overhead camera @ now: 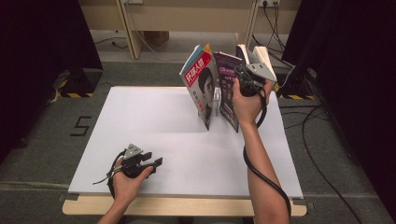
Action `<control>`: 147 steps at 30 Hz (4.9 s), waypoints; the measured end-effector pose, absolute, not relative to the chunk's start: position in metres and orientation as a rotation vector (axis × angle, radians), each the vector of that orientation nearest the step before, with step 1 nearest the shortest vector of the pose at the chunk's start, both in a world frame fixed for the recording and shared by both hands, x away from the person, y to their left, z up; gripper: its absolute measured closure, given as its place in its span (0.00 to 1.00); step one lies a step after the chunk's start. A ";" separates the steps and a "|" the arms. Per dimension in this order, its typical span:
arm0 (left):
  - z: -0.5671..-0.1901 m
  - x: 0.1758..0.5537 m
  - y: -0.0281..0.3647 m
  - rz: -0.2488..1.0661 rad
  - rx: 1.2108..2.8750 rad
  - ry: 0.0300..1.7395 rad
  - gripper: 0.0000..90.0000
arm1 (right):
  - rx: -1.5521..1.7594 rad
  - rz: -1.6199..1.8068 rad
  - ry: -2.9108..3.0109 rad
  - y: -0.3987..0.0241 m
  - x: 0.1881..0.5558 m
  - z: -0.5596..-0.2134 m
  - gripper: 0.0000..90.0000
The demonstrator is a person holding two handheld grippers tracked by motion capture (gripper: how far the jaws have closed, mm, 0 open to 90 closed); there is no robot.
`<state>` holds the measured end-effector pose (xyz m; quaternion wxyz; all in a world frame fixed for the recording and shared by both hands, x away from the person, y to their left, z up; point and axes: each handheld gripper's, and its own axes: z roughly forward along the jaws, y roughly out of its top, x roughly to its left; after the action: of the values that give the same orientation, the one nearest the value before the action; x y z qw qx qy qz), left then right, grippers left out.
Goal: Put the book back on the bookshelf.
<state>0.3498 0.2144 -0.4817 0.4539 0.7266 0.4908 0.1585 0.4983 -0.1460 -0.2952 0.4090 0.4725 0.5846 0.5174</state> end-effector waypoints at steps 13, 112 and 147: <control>-0.479 0.349 0.213 0.388 1.783 1.207 0.48 | 1.211 1.333 1.533 -0.164 0.464 -0.305 0.90; -0.484 0.349 0.211 0.375 1.791 1.209 0.49 | 1.316 1.211 1.561 -0.156 0.484 -0.289 0.94; -0.480 0.349 0.216 0.388 1.774 1.214 0.49 | 1.313 1.215 1.536 -0.143 0.503 -0.282 0.94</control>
<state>0.3495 0.2156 -0.4804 0.4605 0.7209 0.4934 0.1575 0.5034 -0.1431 -0.2816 0.3820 0.5147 0.6021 0.4761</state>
